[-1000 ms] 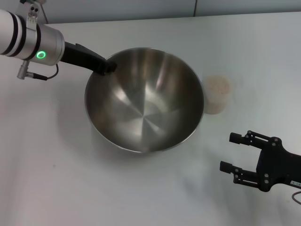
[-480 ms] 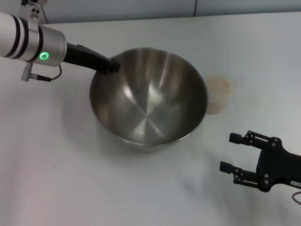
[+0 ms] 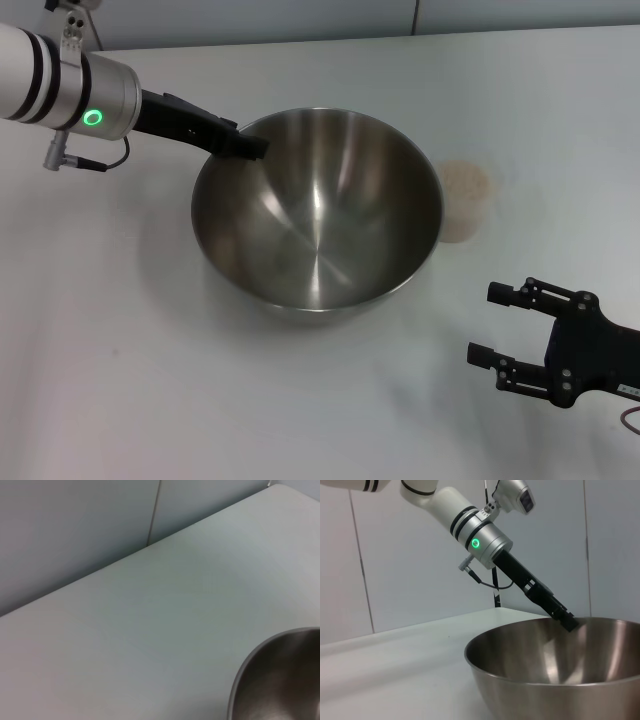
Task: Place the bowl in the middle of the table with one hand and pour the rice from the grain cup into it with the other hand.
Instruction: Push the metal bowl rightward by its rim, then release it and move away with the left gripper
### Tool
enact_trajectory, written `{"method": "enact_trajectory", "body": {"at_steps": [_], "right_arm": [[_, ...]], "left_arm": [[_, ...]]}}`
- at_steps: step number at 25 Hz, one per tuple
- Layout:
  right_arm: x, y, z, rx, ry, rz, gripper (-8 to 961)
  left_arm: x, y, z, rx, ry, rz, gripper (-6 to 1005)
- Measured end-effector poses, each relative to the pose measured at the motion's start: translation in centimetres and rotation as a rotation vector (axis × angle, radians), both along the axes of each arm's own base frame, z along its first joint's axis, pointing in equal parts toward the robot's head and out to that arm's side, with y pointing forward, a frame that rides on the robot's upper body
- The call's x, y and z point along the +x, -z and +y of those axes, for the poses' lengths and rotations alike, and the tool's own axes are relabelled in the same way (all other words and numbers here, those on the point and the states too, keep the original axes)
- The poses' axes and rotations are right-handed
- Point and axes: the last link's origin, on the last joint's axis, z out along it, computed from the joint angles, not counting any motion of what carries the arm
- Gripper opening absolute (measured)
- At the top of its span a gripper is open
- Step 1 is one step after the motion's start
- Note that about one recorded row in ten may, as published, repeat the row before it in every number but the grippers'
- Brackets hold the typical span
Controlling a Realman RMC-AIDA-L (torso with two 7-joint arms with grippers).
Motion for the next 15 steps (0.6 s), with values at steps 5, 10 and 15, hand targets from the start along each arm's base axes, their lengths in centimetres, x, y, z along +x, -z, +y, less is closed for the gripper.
{"method": "enact_trajectory", "body": {"at_steps": [5,10,15], "right_arm": [[0.00,0.00,0.00,0.000,0.000,0.000,743],[0.01,-0.02,0.01,0.001,0.000,-0.001,743],[0.02,-0.04,0.03,0.002,0.000,-0.001,743]], "left_arm": [[-0.02,-0.07,-0.01,0.000,0.002,0.002,587],[-0.01,-0.10,0.00,0.002,-0.002,0.001,733],[0.00,-0.11,0.01,0.002,-0.004,0.001,847]]}}
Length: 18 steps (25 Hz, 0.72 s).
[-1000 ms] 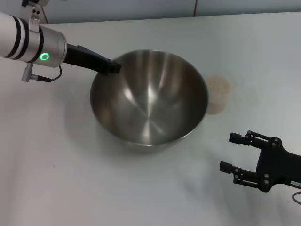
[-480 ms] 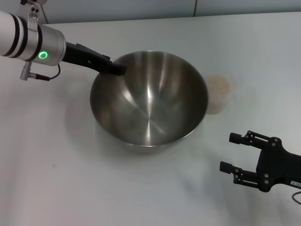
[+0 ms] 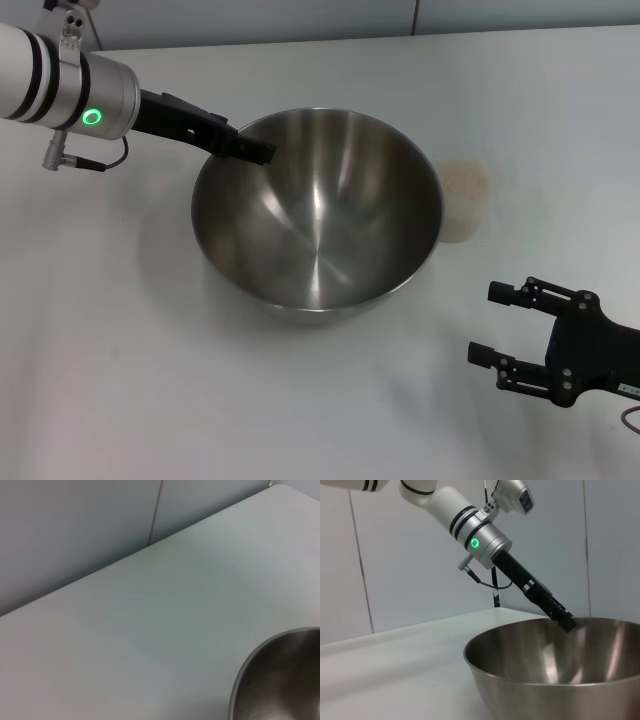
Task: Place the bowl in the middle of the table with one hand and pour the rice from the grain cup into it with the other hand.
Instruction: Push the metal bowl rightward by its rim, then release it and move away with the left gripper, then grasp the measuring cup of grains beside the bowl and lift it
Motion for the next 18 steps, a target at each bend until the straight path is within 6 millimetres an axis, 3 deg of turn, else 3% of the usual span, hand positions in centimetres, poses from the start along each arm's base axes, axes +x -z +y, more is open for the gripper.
{"method": "enact_trajectory", "body": {"at_steps": [7,9,11,13,15,16,17,18], "right_arm": [[0.0,0.0,0.0,0.002,0.001,0.000,742],[0.0,0.0,0.0,0.002,0.003,-0.002,742],[0.1,0.0,0.1,0.003,0.004,-0.004,742],[0.1,0.0,0.1,0.004,0.003,-0.006,742],[0.0,0.0,0.2,0.004,0.002,-0.006,742],[0.0,0.0,0.2,0.004,0.001,-0.007,742],[0.0,0.0,0.3,0.005,0.000,-0.007,742],[0.0,-0.1,0.3,0.006,-0.001,-0.008,742]], "left_arm": [[-0.3,-0.4,-0.1,0.015,-0.013,-0.034,869],[-0.6,-1.9,-0.9,0.051,0.005,-0.135,869],[-0.6,-2.2,-1.1,0.052,0.015,-0.159,870],[-0.9,-3.6,-2.7,0.064,0.078,-0.287,870],[-0.9,-3.6,-2.7,0.064,0.078,-0.287,870],[-1.2,-4.2,-3.4,0.073,0.102,-0.341,870],[-2.7,-6.1,-5.6,0.123,0.143,-0.491,870],[-2.7,-6.1,-5.6,0.123,0.143,-0.491,870]]}}
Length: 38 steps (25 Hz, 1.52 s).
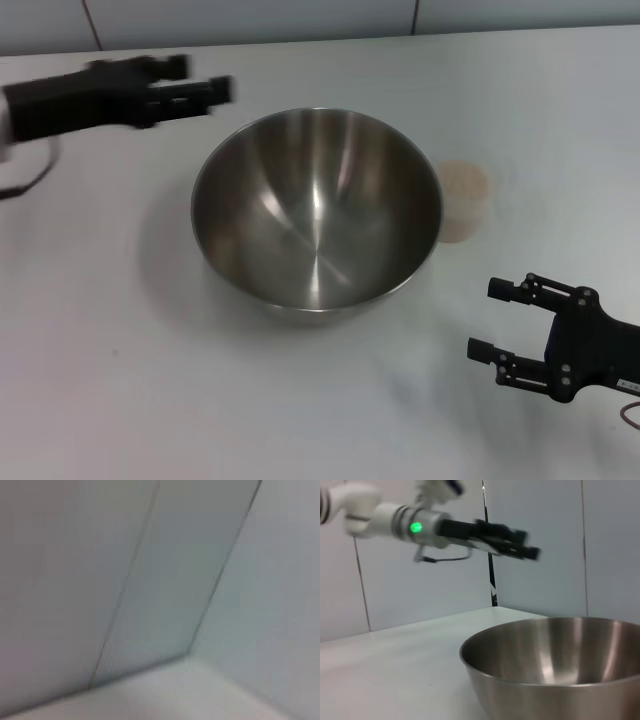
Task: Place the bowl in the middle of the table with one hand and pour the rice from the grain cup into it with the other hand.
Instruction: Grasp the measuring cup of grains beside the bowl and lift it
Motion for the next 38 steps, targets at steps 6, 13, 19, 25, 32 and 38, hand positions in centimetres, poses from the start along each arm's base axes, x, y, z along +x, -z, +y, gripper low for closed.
{"method": "enact_trajectory", "body": {"at_steps": [6,13,19,25,32,38], "right_arm": [[0.0,-0.1,0.1,0.008,0.001,0.001,743],[-0.1,-0.3,0.5,0.024,0.004,0.007,742],[-0.1,-0.3,0.6,0.025,0.001,0.005,742],[-0.1,-0.4,0.6,0.027,0.001,0.004,743],[0.1,-0.5,0.5,0.037,0.013,0.007,743],[0.2,-0.5,0.3,0.038,0.018,0.006,742]], "left_arm": [[-6.1,-2.2,-6.7,0.151,0.030,-0.211,869],[-10.5,-0.4,-16.0,0.334,0.203,-0.315,869],[-10.8,0.6,-17.3,0.368,0.213,-0.301,870],[-10.5,2.2,-17.8,0.337,0.250,-0.265,870],[-11.5,5.2,-18.8,0.368,0.303,-0.094,870],[-12.4,6.2,-18.5,0.368,0.286,-0.009,870]]}}
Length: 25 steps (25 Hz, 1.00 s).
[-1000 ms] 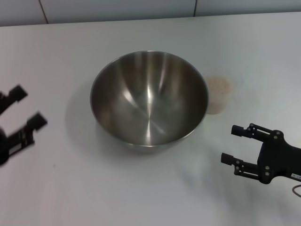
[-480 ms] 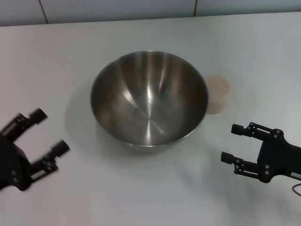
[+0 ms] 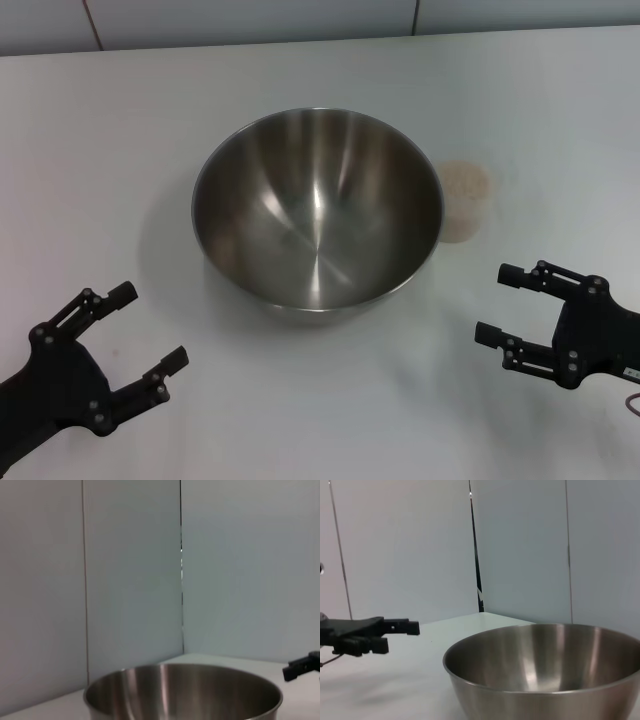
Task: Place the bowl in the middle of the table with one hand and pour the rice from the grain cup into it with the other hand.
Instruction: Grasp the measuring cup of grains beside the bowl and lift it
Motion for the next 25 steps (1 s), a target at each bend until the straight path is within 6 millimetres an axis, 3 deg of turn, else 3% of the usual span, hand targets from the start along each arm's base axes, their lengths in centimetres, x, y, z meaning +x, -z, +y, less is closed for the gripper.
{"method": "enact_trajectory", "body": {"at_steps": [9,12,19,25], "right_arm": [[0.3,0.4,-1.0,0.045,0.050,0.052,743],[0.6,0.6,-1.7,0.148,0.111,0.119,743],[1.1,2.3,-2.1,0.562,0.339,0.164,742],[1.8,3.5,-0.7,0.644,0.515,0.128,743]], "left_arm": [[0.0,0.0,0.2,-0.010,-0.002,-0.002,870],[0.1,0.0,0.2,-0.012,-0.002,-0.010,870],[0.1,-0.3,0.4,-0.020,-0.019,-0.031,870],[0.1,-0.4,0.5,-0.018,-0.017,-0.032,870]]}}
